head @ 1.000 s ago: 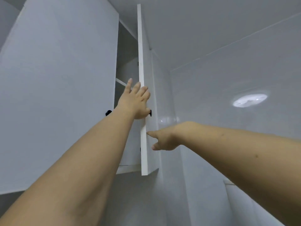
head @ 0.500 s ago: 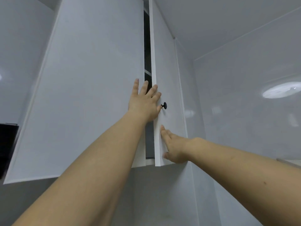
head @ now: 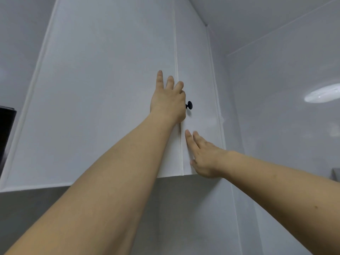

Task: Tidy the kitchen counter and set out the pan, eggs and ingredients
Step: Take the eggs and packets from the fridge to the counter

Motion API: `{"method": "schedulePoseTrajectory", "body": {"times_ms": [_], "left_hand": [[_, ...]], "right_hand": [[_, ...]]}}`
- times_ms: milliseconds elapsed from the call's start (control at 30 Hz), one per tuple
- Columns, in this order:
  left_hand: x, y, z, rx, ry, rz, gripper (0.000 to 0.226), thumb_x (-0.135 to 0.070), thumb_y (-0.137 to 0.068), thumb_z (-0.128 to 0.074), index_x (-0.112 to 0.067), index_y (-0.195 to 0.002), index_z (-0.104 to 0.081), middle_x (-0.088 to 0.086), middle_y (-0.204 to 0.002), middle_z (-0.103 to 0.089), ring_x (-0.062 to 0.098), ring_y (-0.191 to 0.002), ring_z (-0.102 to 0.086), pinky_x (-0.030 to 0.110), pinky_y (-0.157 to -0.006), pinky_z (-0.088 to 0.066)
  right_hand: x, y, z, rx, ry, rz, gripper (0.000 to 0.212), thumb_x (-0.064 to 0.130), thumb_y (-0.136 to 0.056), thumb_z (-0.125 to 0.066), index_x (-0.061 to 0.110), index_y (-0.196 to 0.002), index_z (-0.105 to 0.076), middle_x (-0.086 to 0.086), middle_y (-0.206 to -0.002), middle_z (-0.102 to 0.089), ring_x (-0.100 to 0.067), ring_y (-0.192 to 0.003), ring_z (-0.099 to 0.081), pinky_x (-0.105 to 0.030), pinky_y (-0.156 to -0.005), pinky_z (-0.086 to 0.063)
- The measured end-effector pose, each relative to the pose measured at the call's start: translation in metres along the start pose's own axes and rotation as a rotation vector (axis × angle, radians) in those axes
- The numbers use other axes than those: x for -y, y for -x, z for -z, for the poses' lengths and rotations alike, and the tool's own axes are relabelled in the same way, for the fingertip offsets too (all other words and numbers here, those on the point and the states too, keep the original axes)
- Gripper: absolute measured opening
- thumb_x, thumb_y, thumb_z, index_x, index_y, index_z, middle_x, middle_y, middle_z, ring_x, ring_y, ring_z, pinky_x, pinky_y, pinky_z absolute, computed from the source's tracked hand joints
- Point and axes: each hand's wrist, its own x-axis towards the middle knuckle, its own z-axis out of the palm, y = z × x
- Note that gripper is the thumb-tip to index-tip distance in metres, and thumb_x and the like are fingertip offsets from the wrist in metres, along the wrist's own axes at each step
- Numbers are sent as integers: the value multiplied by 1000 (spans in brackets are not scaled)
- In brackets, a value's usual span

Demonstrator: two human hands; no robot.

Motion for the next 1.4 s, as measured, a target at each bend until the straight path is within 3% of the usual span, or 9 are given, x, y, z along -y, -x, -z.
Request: {"method": "schedulePoseTrajectory", "body": {"times_ms": [333,467,633,767,833,967,1200,1400], "left_hand": [[0,4,-5,-6,-52,-28,43,-27,-96,-32,-15,-134,-49,6,-147,-34,36,-143,-15,61,-115,1],[-2,6,-4,-1,-56,-34,44,-25,-96,-31,-14,-135,-47,7,-147,-34,37,-143,-15,60,-116,-1],[-1,11,-1,27,-42,-84,45,-23,-96,-28,-14,-137,-45,7,-149,-31,36,-141,-19,57,-117,-3],[3,22,4,-16,109,-166,46,-24,-96,-26,-19,-139,-42,4,-152,-28,26,-137,-27,48,-118,-9],[5,30,7,-12,144,-146,49,-26,-97,-25,-13,-143,-35,5,-156,-21,25,-140,-23,46,-118,-9],[9,47,18,73,113,-29,58,-29,-99,-19,-5,-151,-14,9,-159,-13,27,-147,-10,46,-120,-1],[25,87,55,296,35,28,63,-34,-99,-19,-8,-153,-2,7,-162,-3,24,-149,3,44,-120,7],[16,113,124,500,254,49,63,-40,-100,-21,-12,-154,-2,4,-162,0,21,-149,2,45,-120,2]], "right_hand": [[20,-9,-18,-49,-69,-78,97,6,-87,-40,18,-136,42,-13,-149,38,-28,-146,16,-37,-120,-1],[9,-2,-15,-51,63,-65,96,11,-88,-42,21,-139,39,-9,-154,31,-25,-147,4,-38,-119,-3],[-8,13,-2,-9,359,-73,86,20,-91,-38,22,-146,28,-6,-159,15,-23,-147,11,-46,-119,5],[-17,30,17,25,421,-116,83,25,-93,-37,22,-147,25,-8,-160,8,-25,-148,6,-48,-118,3],[-20,38,25,28,414,-143,81,26,-93,-36,21,-148,23,-9,-160,5,-26,-148,3,-48,-118,2],[-25,63,36,56,403,-196,79,27,-94,-36,18,-149,21,-10,-160,5,-27,-148,1,-49,-119,0],[-38,121,70,87,416,-189,74,26,-94,-36,20,-151,10,-9,-160,3,-27,-148,0,-50,-119,0],[-34,188,104,84,484,-132,70,28,-94,-36,18,-152,2,-10,-160,-2,-28,-147,-3,-51,-118,-2]]}}
